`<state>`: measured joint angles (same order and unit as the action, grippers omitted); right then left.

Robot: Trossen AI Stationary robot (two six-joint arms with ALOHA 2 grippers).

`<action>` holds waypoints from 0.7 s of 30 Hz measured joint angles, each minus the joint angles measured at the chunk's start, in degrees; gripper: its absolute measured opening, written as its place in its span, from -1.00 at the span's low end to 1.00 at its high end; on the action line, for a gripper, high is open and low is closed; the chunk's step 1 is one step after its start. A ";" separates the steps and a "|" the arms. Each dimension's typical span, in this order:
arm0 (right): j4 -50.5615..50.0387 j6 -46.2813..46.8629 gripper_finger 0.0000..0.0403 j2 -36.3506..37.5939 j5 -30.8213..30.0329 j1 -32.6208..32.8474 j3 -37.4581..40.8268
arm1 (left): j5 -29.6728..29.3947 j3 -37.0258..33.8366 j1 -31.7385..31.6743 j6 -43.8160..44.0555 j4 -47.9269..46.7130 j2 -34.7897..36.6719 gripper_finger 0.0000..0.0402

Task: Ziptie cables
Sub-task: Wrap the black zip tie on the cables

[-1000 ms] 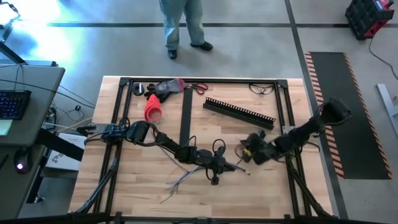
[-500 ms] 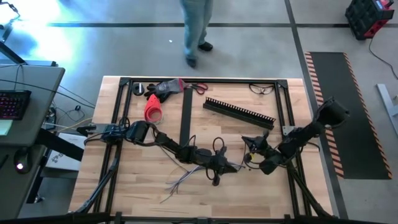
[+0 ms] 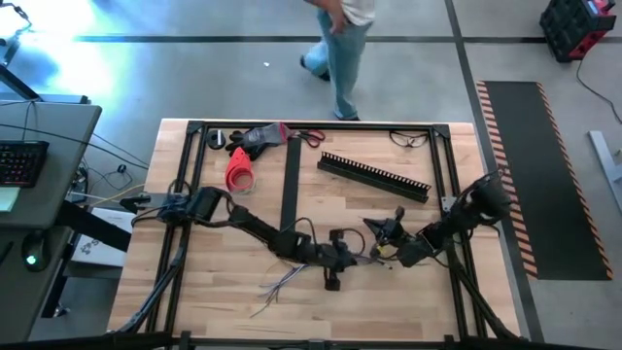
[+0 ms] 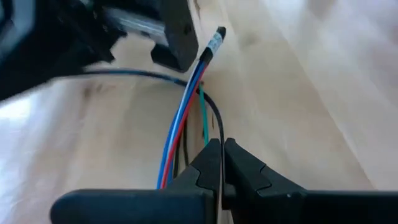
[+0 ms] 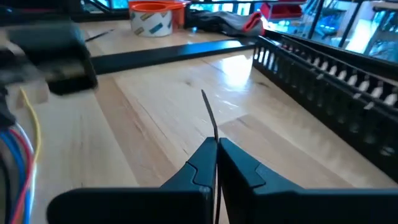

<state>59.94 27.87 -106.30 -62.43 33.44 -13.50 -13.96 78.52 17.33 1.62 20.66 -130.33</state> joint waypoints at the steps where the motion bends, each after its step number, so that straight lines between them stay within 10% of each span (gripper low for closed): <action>1: 2.82 -1.48 -1.00 -1.00 0.99 -0.62 -0.04 | -1.49 0.00 0.31 -0.96 -1.67 0.85 -1.00; 21: 29.77 -28.37 -1.00 -18.29 27.33 -17.23 -16.37 | -10.04 -0.04 5.15 1.84 -36.15 14.33 -1.00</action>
<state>89.71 -0.50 -124.59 -35.10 16.21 -29.86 -24.00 78.48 22.49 3.45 -15.49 -116.00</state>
